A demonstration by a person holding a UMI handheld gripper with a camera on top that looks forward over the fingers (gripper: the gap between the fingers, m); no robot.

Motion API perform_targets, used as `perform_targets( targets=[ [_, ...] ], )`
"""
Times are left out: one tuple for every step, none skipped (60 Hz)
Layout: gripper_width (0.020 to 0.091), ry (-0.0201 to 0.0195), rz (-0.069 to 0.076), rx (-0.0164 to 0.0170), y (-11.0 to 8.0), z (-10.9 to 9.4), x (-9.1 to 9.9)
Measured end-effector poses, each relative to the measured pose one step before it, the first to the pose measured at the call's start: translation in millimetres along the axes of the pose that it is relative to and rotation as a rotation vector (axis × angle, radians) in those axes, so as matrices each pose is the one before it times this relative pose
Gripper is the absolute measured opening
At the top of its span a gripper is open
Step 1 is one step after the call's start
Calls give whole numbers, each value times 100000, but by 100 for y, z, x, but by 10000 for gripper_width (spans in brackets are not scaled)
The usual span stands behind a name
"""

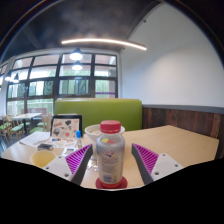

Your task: Pour water

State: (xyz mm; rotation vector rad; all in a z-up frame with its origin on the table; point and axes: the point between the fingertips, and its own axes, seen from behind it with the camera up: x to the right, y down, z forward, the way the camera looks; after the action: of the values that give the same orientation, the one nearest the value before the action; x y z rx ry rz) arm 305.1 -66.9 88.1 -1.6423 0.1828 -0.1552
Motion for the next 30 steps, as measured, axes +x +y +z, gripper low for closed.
perform_targets(
  targets=[
    [831,364,564,1277,-430,-253,-52],
    [814,242,134,553,-359,-368,-44],
    [807,401,30,-53,-170,-412,-49],
    [808,359,-124,-313,-138,-380,-130],
    [811,229,-255,-420,-133,-457,-80],
    [811,340,-197,-731,-664,-2784,-158],
    [811,388,-371,-551,-6,-558,-60],
    [815,399,-422,-403,-75,-560,-112],
    [815,438,-472,-380,-124,-638,-152],
    [813,147,-447,-349,-582,-911,-75],
    [814,278,-373,191,-283,-1910,-324],
    [814,46,-430,227,-167,-754,-190],
    [814,-129,-274,297,-235,-779,-257],
    [812,-277,-183,147,-175,-756,-318],
    [814,-469,-109,-33,-579,-980,-341],
    [816,-391,70,269,-268,-1790,-491],
    [812,-636,108,216,-143,-773,-398],
    [812,-999,32,247,-105,-737,-443],
    [815,-1035,-102,-138,3,-707,-426],
    [816,-562,52,-802,188,-661,-308],
    [821,-241,422,-1210,170,-796,-303],
    [818,220,678,-1082,297,-1539,-453],
    [818,254,638,-1119,352,-584,-85],
    [821,84,459,-1004,356,-586,-195],
    [822,-108,227,-554,279,-574,-230],
    [822,-99,127,-134,200,-519,-189],
    [819,115,163,-93,189,-490,-153],
    [820,269,293,-364,123,-919,-157],
    [820,719,227,-301,332,-1089,-307],
    [819,670,180,-462,246,-434,-13]
  ],
)
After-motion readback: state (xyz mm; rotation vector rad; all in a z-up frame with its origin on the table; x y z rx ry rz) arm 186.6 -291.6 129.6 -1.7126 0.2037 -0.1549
